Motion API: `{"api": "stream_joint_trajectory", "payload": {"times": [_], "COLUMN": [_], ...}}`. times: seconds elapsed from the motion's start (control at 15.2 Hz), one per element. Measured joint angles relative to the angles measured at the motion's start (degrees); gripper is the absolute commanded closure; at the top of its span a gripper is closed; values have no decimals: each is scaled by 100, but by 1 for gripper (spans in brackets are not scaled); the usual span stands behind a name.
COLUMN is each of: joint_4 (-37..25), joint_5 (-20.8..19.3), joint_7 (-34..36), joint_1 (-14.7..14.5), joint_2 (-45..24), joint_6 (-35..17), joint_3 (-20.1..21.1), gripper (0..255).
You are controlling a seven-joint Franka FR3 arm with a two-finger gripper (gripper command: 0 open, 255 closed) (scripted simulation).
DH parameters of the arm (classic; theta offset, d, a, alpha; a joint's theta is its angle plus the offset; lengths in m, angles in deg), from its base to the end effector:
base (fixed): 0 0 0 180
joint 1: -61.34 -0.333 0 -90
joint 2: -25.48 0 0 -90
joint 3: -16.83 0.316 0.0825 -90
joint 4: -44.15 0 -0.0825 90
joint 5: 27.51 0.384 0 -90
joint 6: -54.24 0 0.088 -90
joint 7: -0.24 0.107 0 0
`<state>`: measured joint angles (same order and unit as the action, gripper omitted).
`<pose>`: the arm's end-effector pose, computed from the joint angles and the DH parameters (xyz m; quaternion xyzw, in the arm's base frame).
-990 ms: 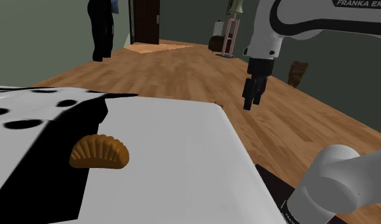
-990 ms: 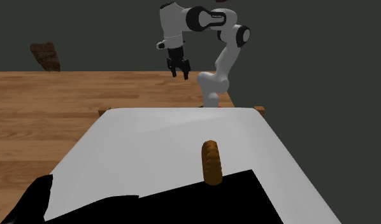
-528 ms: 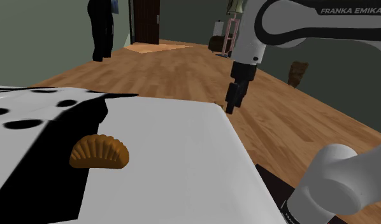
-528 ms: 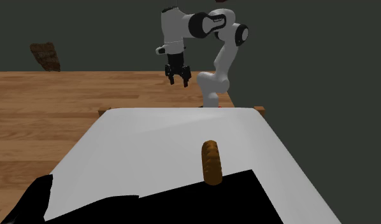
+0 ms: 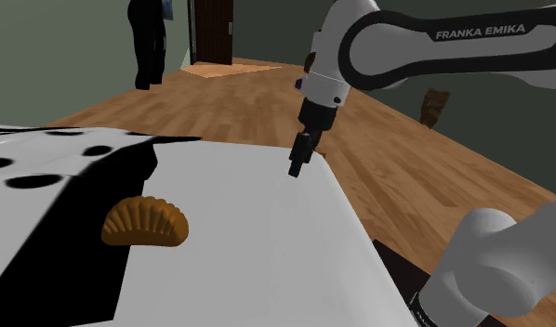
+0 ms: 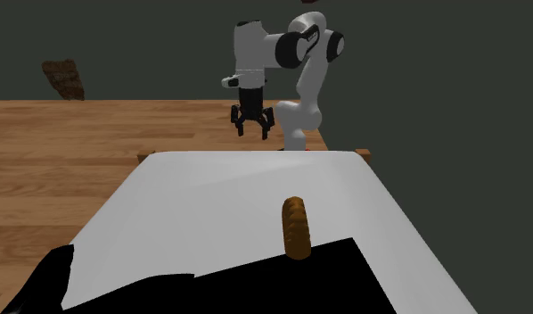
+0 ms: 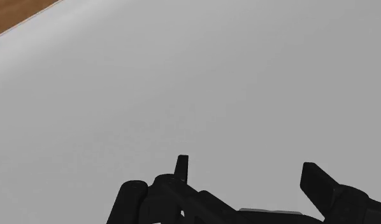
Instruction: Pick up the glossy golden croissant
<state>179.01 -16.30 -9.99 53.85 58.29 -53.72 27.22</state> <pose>0.3659 0.1433 0.5425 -0.9763 -0.2058 -0.0463 0.0480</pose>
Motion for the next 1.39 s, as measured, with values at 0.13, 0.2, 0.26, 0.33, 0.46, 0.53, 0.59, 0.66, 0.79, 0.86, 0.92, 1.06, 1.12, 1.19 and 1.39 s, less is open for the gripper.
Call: {"api": "stream_joint_trajectory", "payload": {"times": [0.13,0.2,0.26,0.33,0.46,0.53,0.59,0.66,0.79,0.86,0.92,1.06,1.12,1.19,1.39], "joint_4": [-30,-57,-138,-194,-231,-298,-317,-362,-526,-622,-661,-805,-904,-972,-1201], "joint_5": [59,81,92,104,131,131,129,122,78,40,10,-85,-158,-226,-474], "joint_7": [-72,-118,-154,-181,-240,-260,-311,-321,-366,-365,-397,-403,-401,-408,-371], "joint_1": [-107,-155,-198,-245,-349,-394,-432,-480,-552,-590,-623,-692,-718,-745,-843], "joint_2": [-242,-347,-507,-651,-836,-960,-1086,-1187,-1429,-1574,-1702,-1935,-2092,-2228,-2563], "joint_6": [-420,-605,-792,-986,-1350,-1517,-1723,-1889,-2177,-2331,-2519,-2814,-2971,-3132,-3522], "joint_3": [143,200,268,343,484,559,617,696,831,916,982,1131,1208,1276,1487], "gripper": [0,0,0,0,0,0,0,0,0,0,0,0,0,0,0]}}
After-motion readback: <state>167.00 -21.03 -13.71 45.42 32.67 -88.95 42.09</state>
